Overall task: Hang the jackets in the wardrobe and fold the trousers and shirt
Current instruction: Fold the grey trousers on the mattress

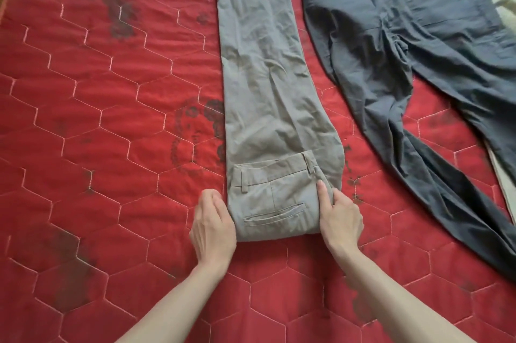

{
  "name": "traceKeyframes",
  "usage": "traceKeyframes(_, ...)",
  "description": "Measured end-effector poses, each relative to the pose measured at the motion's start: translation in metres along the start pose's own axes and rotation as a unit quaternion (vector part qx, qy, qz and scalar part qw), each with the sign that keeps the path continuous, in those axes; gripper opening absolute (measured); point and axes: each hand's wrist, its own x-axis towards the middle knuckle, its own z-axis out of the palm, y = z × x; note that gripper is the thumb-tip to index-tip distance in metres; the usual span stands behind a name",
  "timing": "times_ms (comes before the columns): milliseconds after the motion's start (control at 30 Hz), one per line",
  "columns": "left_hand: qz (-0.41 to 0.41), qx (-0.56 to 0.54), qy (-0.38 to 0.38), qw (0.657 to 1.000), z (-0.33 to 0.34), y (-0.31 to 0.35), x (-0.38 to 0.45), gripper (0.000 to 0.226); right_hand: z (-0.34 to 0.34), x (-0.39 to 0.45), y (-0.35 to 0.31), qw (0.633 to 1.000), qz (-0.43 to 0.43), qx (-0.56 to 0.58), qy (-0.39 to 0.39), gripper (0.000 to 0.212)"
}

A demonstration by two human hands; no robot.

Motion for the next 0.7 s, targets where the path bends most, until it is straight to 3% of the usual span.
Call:
traceKeyframes(33,0.060,0.032,0.035,0.997,-0.001,0.003,-0.006,0.017,0.000,-0.001,0.000,1.000,0.000,-0.001,0.002,0.060)
traceKeyframes(67,0.149,0.061,0.037,0.986,0.000,0.004,-0.012,0.029,-0.001,-0.001,0.002,1.000,0.000,-0.002,0.005,0.059)
traceKeyframes(133,0.343,0.116,-0.047,0.931,0.007,0.004,-0.023,0.051,-0.003,-0.003,0.003,1.000,0.000,-0.002,0.010,0.056)
traceKeyframes(200,0.446,0.193,-0.121,0.866,0.017,0.008,-0.026,0.063,-0.005,-0.003,0.001,1.000,-0.013,0.004,0.013,0.047)
traceKeyframes(267,0.439,0.241,-0.150,0.852,0.028,0.012,-0.019,0.067,-0.007,-0.002,-0.001,0.993,-0.086,-0.031,0.075,0.021)
traceKeyframes(300,0.418,0.249,-0.161,0.859,0.032,0.014,-0.014,0.068,-0.007,-0.002,-0.002,0.981,-0.148,-0.059,0.110,0.022)
traceKeyframes(333,0.398,0.254,-0.171,0.865,0.036,0.016,-0.009,0.069,-0.006,-0.001,-0.003,0.961,-0.235,-0.079,0.119,0.038)
traceKeyframes(400,0.377,0.264,-0.180,0.869,0.043,0.014,-0.004,0.070,-0.002,0.003,-0.006,0.891,-0.433,-0.121,0.065,0.052)
traceKeyframes(467,0.366,0.272,-0.183,0.871,0.048,0.012,-0.002,0.073,0.006,0.008,-0.009,0.825,-0.534,-0.186,0.005,0.054)
traceKeyframes(533,0.352,0.274,-0.178,0.877,0.049,0.009,0.001,0.081,0.013,0.017,-0.006,0.811,-0.535,-0.237,-0.022,0.061)
traceKeyframes(700,0.358,0.255,-0.183,0.879,0.049,0.003,0.014,0.090,0.029,0.022,0.015,0.860,-0.449,-0.243,-0.006,0.075)
